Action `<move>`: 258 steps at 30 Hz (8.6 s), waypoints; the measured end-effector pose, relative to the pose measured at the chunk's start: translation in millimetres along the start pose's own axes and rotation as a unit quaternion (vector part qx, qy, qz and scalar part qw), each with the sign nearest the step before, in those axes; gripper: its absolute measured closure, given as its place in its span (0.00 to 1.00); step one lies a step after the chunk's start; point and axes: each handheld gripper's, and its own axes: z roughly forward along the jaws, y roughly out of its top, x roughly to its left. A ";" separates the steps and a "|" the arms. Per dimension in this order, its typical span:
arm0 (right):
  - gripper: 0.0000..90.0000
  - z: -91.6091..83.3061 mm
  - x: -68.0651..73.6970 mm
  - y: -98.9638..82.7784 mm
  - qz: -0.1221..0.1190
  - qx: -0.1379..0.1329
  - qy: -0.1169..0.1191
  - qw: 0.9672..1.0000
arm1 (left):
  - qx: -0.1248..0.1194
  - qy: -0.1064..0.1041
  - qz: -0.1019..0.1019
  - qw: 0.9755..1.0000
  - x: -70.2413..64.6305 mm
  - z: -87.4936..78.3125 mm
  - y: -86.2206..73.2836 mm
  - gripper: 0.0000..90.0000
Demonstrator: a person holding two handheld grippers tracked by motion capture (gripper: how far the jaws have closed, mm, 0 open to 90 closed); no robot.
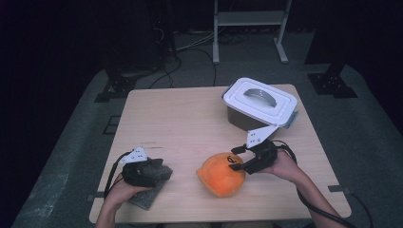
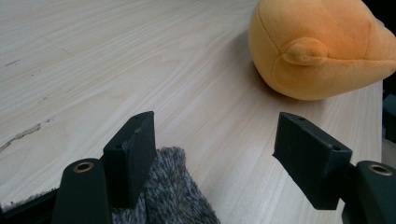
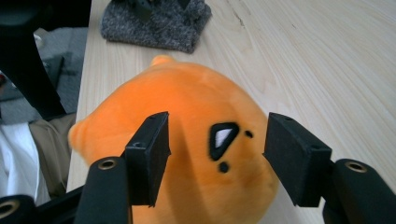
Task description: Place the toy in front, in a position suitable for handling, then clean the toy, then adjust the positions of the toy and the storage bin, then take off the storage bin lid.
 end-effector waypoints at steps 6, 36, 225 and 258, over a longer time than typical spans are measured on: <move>0.43 8.4 -12.5 -6.8 0.020 0.005 0.028 0.999 | 0.001 -0.003 0.003 1.000 -0.6 0.3 0.2 0.32; 0.47 -6.4 13.0 -14.9 0.062 -0.009 0.009 0.998 | -0.004 -0.007 0.021 1.000 -3.6 2.8 2.7 0.30; 0.73 -62.1 -177.4 31.2 0.067 0.007 -0.109 0.992 | -0.008 -0.007 0.025 1.000 -1.9 4.6 0.0 0.13; 0.73 -18.5 -132.2 62.9 -0.012 0.015 -0.024 1.000 | -0.007 -0.011 0.029 0.999 -3.8 4.0 0.2 0.13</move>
